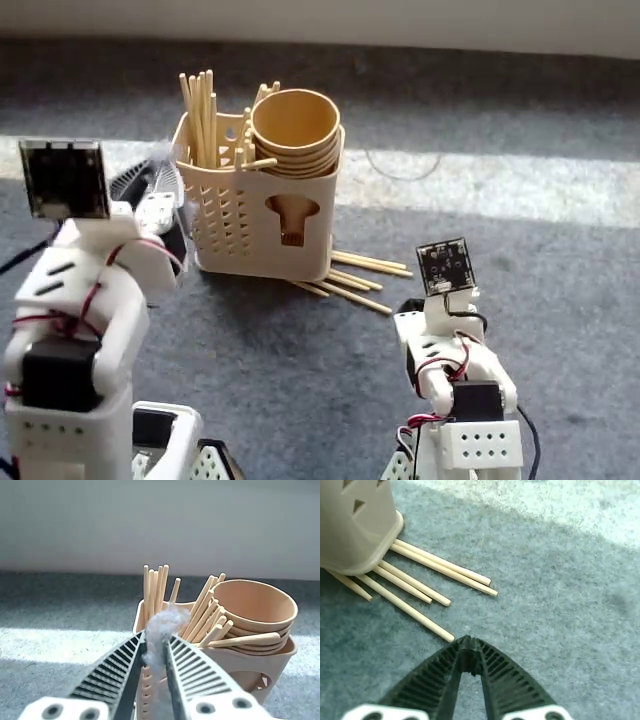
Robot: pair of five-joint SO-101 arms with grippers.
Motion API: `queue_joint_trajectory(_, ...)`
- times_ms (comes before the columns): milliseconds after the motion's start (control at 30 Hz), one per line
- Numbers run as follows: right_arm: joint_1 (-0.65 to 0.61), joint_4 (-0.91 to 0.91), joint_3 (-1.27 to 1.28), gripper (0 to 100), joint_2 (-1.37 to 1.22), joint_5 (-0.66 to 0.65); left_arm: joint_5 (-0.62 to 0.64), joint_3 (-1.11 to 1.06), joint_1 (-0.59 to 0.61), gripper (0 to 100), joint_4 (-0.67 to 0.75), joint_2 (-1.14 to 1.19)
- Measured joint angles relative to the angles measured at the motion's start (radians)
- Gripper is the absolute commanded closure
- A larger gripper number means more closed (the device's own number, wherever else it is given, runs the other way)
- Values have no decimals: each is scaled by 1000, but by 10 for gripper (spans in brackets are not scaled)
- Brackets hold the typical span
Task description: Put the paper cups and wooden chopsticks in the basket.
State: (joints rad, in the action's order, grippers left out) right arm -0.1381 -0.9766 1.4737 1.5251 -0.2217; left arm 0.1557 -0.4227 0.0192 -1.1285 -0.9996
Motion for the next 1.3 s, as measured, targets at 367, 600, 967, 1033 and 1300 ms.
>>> queue_joint_trajectory(367,0,5,9,985,2,0,-80,790,104,873,-365,769)
queue_joint_trajectory(600,0,5,11,985,0,0,-98,1191,107,836,-582,1157)
queue_joint_trajectory(967,0,5,11,985,0,0,-110,1229,107,850,-620,1298)
queue_joint_trajectory(1033,0,5,11,985,0,0,-133,1191,107,885,-620,1298)
queue_joint_trajectory(1300,0,5,11,985,0,0,-226,1066,98,996,-624,1298)
